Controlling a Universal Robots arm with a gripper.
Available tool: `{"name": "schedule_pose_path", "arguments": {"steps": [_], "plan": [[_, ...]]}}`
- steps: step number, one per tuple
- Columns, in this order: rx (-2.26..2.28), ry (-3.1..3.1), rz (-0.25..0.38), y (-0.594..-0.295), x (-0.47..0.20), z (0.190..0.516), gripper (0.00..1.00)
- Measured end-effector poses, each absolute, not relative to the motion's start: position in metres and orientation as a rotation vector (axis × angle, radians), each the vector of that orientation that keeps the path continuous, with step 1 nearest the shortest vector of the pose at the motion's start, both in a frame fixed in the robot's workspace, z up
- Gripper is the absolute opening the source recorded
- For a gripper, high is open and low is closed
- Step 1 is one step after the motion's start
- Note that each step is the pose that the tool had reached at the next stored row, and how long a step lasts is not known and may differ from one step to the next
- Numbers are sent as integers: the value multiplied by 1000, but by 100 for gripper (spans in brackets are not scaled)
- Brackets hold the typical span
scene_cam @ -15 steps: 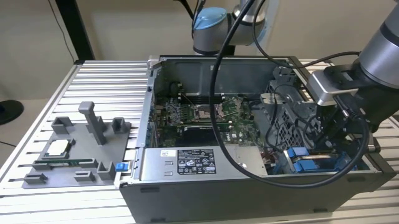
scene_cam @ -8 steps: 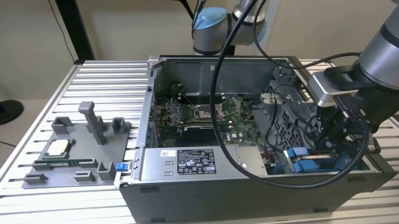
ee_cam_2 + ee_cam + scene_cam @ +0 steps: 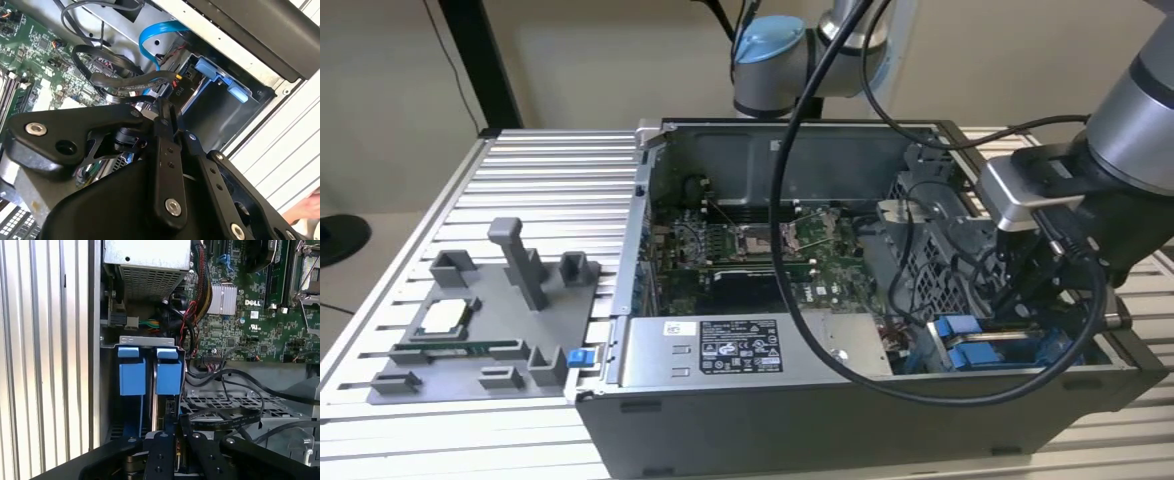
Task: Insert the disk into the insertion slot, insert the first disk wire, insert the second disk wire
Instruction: 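Insert the second disk wire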
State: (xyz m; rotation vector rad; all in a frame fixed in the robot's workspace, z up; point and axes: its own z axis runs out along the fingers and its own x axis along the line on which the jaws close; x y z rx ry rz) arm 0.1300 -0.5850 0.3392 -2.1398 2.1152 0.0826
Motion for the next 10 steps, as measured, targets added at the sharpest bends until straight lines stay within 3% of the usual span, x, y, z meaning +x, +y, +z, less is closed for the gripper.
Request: {"name": "schedule_pose_path", "arguments": {"steps": [10], "plan": [[-2139,2115,82,-585,130,333,0]]}}
